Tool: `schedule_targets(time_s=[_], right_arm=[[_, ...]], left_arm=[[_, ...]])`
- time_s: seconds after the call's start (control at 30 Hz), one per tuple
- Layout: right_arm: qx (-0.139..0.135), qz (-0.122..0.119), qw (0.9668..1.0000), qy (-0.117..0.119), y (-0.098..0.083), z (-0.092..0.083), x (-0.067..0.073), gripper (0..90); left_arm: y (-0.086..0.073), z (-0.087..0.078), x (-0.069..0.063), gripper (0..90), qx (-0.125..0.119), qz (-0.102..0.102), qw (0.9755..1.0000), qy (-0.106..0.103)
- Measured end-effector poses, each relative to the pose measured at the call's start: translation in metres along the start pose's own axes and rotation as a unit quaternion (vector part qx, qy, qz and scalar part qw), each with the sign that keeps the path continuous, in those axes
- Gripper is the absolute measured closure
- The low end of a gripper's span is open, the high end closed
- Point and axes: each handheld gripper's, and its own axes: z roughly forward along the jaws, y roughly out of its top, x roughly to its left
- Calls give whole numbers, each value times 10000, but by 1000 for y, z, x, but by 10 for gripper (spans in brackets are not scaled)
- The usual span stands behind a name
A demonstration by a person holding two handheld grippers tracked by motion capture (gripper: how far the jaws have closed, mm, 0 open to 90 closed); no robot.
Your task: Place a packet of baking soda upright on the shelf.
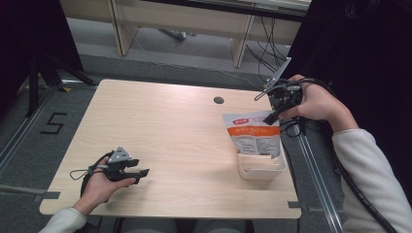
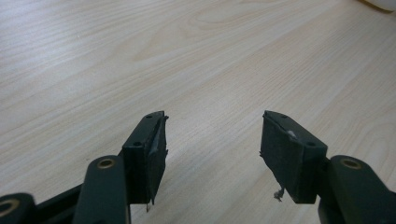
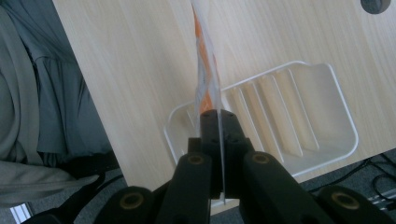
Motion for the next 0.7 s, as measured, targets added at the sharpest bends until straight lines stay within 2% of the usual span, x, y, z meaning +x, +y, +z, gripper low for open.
schedule_targets(time_s=[0.2,0.27,0.33,0.47,0.57,0.6,0.7], right_arm=[[39,11,10000,-8,-3,1,-1,900],[46,12,10000,-16,-4,2,-2,900],[51,87,9999,-17,-5,1,-3,900],[24,34,10000,15,-7,2,-5,900],[54,79,10000,-8,-8,4,-6,900],[83,170,9998,-52,-8,4,-6,900],[50,52,10000,6,-9,5,-8,900]], left_arm=[[0,0,0,400,14,9,10000,-22],[0,0,0,399,-33,-47,10000,-50],[0,0,0,398,-5,-19,10000,-37],[0,0,0,398,-9,-9,10000,-35],[0,0,0,398,-7,-14,10000,-37],[0,0,0,398,-9,-22,10000,-38],[0,0,0,398,-10,-22,10000,-40]])
